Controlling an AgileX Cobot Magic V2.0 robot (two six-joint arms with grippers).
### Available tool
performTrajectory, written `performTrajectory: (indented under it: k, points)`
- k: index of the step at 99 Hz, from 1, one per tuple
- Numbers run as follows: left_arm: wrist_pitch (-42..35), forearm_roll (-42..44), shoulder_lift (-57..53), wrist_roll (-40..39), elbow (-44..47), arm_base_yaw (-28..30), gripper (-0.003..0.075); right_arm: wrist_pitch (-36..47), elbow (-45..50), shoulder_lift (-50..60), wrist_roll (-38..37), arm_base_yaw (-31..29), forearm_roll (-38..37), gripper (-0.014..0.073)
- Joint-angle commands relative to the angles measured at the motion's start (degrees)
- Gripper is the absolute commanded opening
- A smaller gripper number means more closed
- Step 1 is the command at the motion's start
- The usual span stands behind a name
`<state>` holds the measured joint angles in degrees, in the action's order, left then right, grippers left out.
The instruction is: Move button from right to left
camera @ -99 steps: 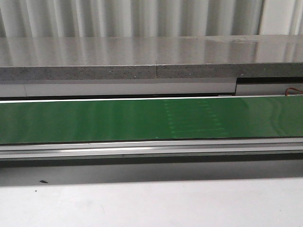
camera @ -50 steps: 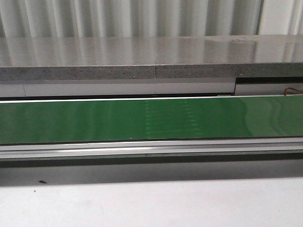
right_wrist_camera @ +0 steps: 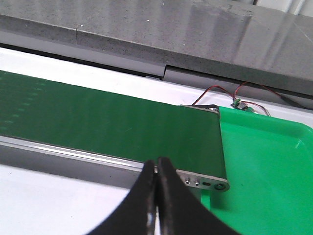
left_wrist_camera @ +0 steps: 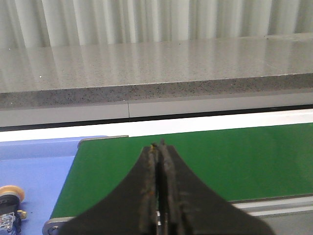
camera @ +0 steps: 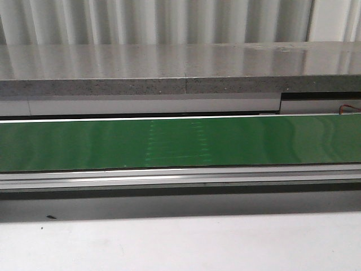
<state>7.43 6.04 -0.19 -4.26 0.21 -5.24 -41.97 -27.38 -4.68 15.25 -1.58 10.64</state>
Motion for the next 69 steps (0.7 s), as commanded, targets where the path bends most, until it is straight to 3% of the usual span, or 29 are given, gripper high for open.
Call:
performTrajectory:
  k: [1,53,69]
  points:
    - [-4.18,-0.5,-1.87,0.21,2.23,0.01,-0.002,3.95,-1.31,-0.85,0.36,0.13,0.52,-0.0068]
    - [-4.18,-0.5,-1.87,0.21,2.23,0.01,-0.002,3.95,-1.31,-0.85,0.36,0.13,0.52,-0.0068]
    - [-4.18,-0.5,-1.87,0.21,2.23,0.01,-0.002,11.82,0.91,-0.85,0.36,-0.18,-0.53,-0.0068]
